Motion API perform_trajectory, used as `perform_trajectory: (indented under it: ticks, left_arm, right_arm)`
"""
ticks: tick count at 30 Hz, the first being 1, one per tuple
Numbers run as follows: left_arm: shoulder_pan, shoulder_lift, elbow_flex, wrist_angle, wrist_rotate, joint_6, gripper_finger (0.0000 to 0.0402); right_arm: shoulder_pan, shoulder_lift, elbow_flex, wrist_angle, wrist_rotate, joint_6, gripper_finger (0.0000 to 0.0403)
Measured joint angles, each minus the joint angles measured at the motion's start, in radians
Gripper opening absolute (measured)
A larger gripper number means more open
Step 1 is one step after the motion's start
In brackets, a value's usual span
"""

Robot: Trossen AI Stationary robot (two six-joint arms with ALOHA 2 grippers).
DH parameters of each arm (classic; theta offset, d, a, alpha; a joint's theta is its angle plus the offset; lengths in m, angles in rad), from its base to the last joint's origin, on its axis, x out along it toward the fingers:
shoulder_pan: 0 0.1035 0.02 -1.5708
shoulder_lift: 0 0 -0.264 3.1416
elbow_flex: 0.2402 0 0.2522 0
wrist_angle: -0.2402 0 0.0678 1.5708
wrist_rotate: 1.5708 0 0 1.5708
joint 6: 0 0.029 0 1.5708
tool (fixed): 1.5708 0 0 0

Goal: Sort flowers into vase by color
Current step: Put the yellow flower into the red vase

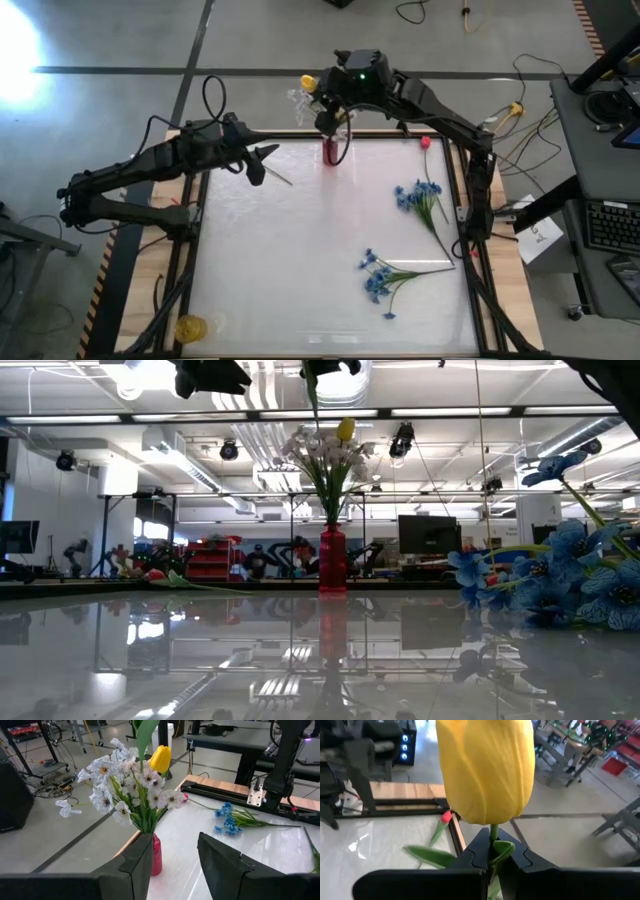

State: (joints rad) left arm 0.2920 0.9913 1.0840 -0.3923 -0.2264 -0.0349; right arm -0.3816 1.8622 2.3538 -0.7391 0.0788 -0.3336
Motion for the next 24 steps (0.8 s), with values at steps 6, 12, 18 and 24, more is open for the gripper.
perform_trajectory:
  ticks: [6, 12, 18, 24]
  left_arm:
    - [0.000, 0.000, 0.000, 0.000, 0.000, 0.000, 0.0143]
    - [0.000, 0.000, 0.000, -0.001, 0.000, 0.000, 0.0143]
    - [0.000, 0.000, 0.000, -0.001, 0.000, 0.000, 0.0143]
    - [0.000, -0.002, 0.000, -0.008, 0.000, 0.000, 0.0143]
  right_arm:
    - [0.005, -0.002, 0.001, -0.022, 0.000, 0.000, 0.0012]
    - [0.004, -0.001, -0.001, -0.067, 0.000, -0.006, 0.0012]
    - [0.006, -0.001, -0.002, -0.061, 0.000, -0.041, 0.0012]
    - [0.018, -0.001, -0.039, -0.036, 0.000, -0.087, 0.0012]
